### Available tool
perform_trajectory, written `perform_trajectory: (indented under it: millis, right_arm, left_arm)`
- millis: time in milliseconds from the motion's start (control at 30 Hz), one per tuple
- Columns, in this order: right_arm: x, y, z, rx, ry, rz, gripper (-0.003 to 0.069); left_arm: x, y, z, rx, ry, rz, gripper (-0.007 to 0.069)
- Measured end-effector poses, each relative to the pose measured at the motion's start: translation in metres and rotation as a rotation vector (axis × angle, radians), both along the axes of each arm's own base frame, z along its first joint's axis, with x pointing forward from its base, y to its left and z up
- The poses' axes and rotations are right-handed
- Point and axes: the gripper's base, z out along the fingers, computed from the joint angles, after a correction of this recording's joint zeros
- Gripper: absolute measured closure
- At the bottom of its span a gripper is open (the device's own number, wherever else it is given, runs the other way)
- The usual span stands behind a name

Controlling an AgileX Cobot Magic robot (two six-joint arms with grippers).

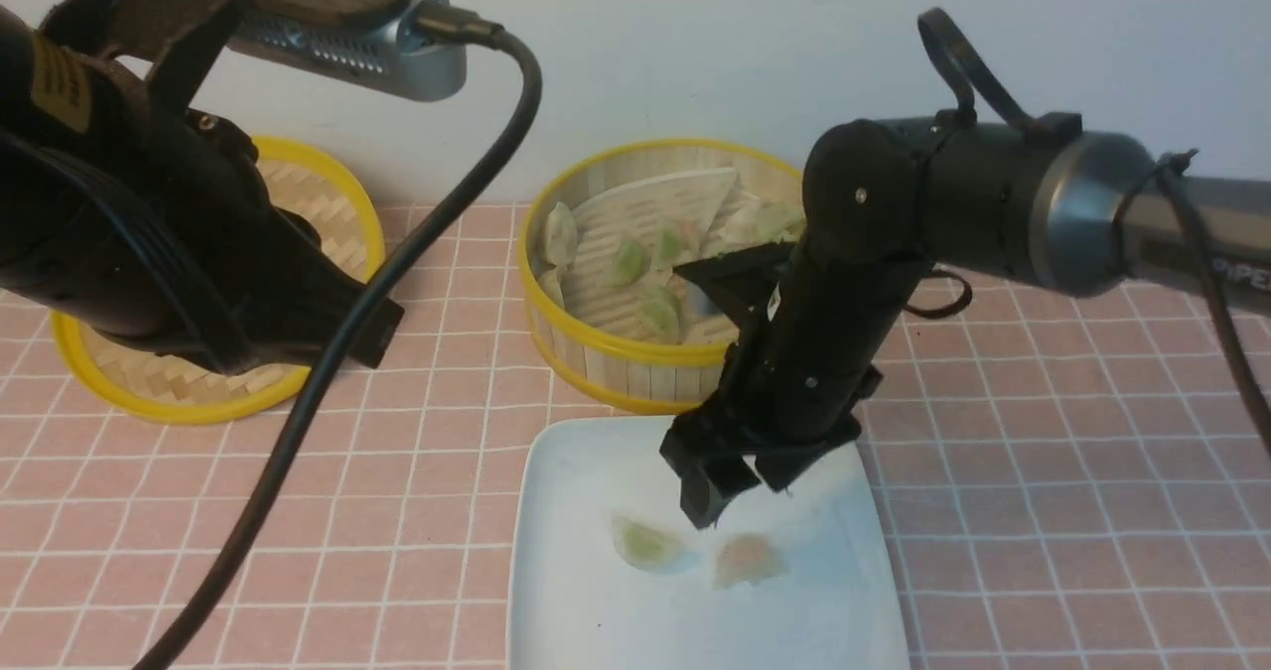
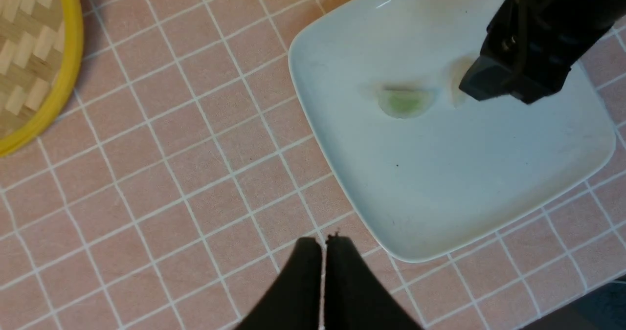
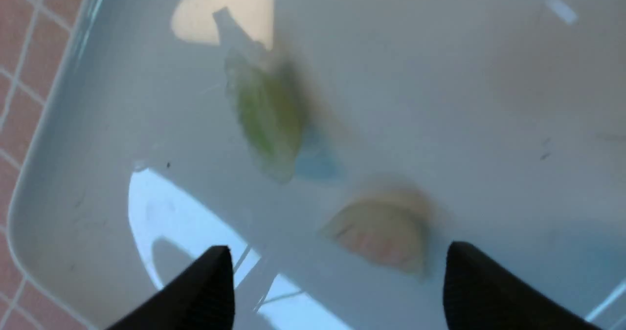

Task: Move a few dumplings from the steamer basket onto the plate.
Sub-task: Use the right arm to put the dumpling into the plate, then use the right arm to grab a dumpling from inside the steamer

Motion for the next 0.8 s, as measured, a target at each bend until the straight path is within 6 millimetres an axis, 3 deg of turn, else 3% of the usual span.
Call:
perform_trajectory:
  millis: [100, 133, 233, 267, 333, 433, 600, 800]
  right_arm:
    - [0.019, -0.001, 0.017, 0.002, -0.116, -0.012, 0.0108]
    - [0.037, -0.005, 0.029, 0.010, -0.194, -0.035, 0.0105]
    - [0.075, -0.016, 0.039, 0.030, -0.275, -0.096, 0.0107]
    - [0.076, -0.017, 0.039, 0.030, -0.275, -0.100, 0.0107]
    - [0.111, -0.025, 0.031, 0.038, -0.310, -0.145, 0.0110]
    - [0.137, -0.030, 0.013, 0.029, -0.306, -0.175, 0.0110]
    - [0.161, -0.025, -0.019, 0.028, -0.286, -0.202, 0.0111]
    - [0.172, -0.020, -0.047, 0.035, -0.256, -0.249, 0.0150]
  left_arm:
    - [0.000, 0.000, 0.000, 0.000, 0.000, 0.000, 0.0631]
    - [0.000, 0.000, 0.000, 0.000, 0.000, 0.000, 0.0631]
    - [0.000, 0.000, 0.000, 0.000, 0.000, 0.000, 0.0631]
    - [0.000, 0.000, 0.000, 0.000, 0.000, 0.000, 0.0631]
    - [0.000, 0.000, 0.000, 0.000, 0.000, 0.000, 0.0631]
    - [0.000, 0.000, 0.000, 0.000, 0.000, 0.000, 0.0631]
    - [0.000, 0.000, 0.000, 0.000, 0.000, 0.000, 0.0631]
    - [0.000, 0.000, 0.000, 0.000, 0.000, 0.000, 0.0631]
